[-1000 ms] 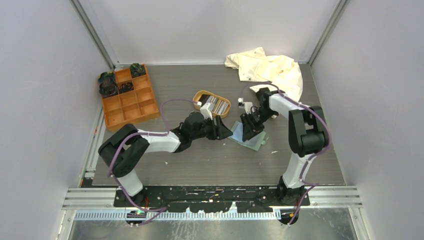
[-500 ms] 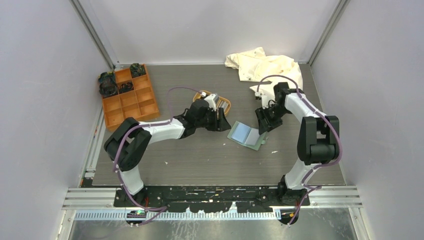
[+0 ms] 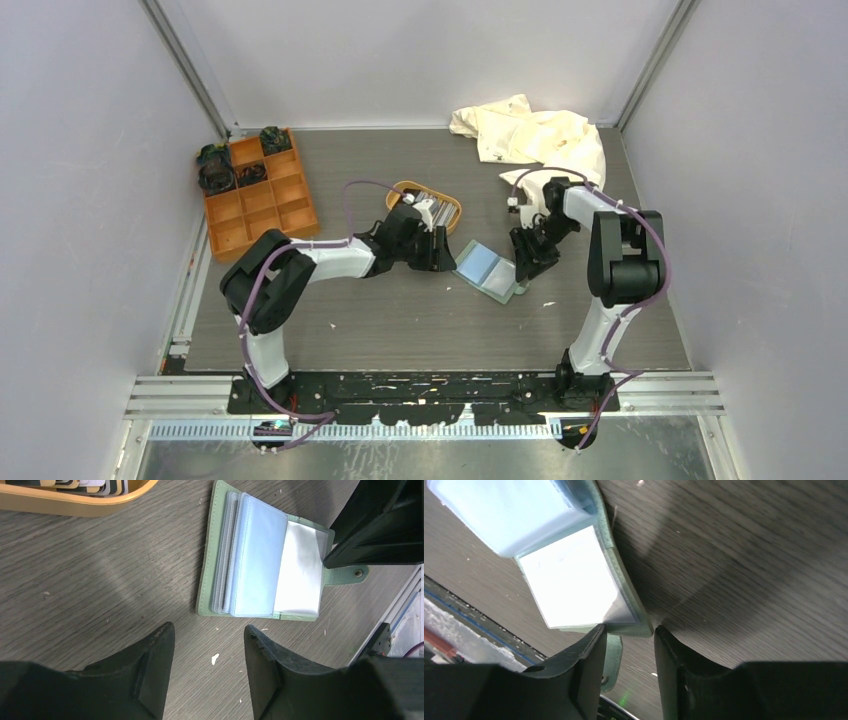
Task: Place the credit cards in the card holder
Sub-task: Open the card holder at the center of the board.
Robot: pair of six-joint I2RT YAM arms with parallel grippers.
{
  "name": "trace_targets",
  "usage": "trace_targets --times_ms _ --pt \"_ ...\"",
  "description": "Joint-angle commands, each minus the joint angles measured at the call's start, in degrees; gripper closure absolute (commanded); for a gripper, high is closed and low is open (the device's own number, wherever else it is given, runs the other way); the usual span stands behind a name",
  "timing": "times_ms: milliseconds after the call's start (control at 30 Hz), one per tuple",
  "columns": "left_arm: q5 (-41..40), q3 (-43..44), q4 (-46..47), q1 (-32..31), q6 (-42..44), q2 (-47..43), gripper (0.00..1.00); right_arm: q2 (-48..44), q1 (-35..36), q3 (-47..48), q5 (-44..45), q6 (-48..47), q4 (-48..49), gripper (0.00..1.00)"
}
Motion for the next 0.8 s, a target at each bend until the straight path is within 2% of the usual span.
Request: trace_targets --times_ms 0,100,200,333,600,767 --pt "0.7 -1.2 3.6 0.0 1.1 -2.0 0.47 1.1 0.2 2.1 -5.9 -1.4 -1.9 0.58" --pt "0.5 -3.4 5.6 0.0 1.5 -4.2 0.47 1.7 0.4 2.5 -6.9 -2.3 -2.1 0.65" --pt "0.4 -6.6 8.1 0.0 2.0 -7.7 0.48 1.9 1.2 2.7 -7.7 -3.6 -2.3 0.78" --pt "0.6 -12.3 11.2 0.0 2.9 -13.6 0.48 1.9 3.0 2.7 -8.2 -5.7 -2.3 0.86" --pt "0.1 -21.5 12.4 -0.6 4.9 -25.5 0.48 2.1 10.9 1.8 -6.2 -10.5 -1.6 0.92" --pt "-5.0 -23.5 5.8 -3.1 3.2 -30.0 0.49 0.6 18.6 0.9 -3.1 -12.2 0.9 0.93"
